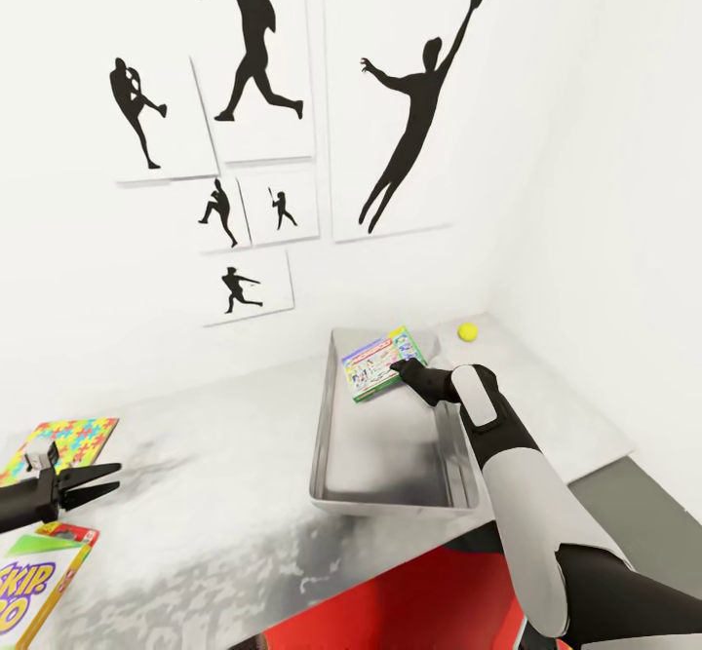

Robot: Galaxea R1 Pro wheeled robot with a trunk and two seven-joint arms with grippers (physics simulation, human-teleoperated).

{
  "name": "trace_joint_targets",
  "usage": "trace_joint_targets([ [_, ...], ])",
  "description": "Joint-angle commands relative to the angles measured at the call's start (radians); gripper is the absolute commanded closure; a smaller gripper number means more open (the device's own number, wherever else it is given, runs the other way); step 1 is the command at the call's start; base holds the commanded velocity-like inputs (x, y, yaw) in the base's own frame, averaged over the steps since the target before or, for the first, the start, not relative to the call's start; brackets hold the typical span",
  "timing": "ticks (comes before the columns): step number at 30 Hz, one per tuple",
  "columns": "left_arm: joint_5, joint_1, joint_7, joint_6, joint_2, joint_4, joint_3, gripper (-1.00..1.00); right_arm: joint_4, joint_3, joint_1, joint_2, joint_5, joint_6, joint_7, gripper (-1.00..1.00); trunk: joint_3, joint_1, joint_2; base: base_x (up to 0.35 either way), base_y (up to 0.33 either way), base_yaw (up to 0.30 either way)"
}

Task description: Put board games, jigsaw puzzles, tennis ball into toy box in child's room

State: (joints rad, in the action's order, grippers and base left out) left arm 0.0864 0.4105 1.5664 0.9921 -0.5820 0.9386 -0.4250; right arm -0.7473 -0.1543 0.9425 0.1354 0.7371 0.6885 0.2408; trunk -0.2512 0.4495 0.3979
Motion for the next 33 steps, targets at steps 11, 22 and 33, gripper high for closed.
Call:
trace_joint_targets([
  [11, 0.129, -0.042, 0.004, 0.010, -0.008, 0.009, 0.003, -1.00, -0.003, -0.004, 0.001, 0.001, 0.012, 0.002, 0.009, 1.00, -0.020, 0.001, 0.002, 0.000, 0.000, 0.000],
  [22, 0.131, -0.042, 0.004, 0.010, -0.008, 0.009, 0.003, -1.00, -0.022, -0.004, 0.001, 0.001, 0.012, 0.002, 0.009, 1.00, -0.037, 0.001, 0.002, 0.000, 0.000, 0.000],
  [33, 0.131, -0.042, 0.004, 0.010, -0.007, 0.009, 0.005, -1.00, -0.023, -0.004, 0.001, 0.000, 0.015, 0.002, 0.008, 1.00, -0.039, 0.001, 0.002, 0.000, 0.000, 0.000],
])
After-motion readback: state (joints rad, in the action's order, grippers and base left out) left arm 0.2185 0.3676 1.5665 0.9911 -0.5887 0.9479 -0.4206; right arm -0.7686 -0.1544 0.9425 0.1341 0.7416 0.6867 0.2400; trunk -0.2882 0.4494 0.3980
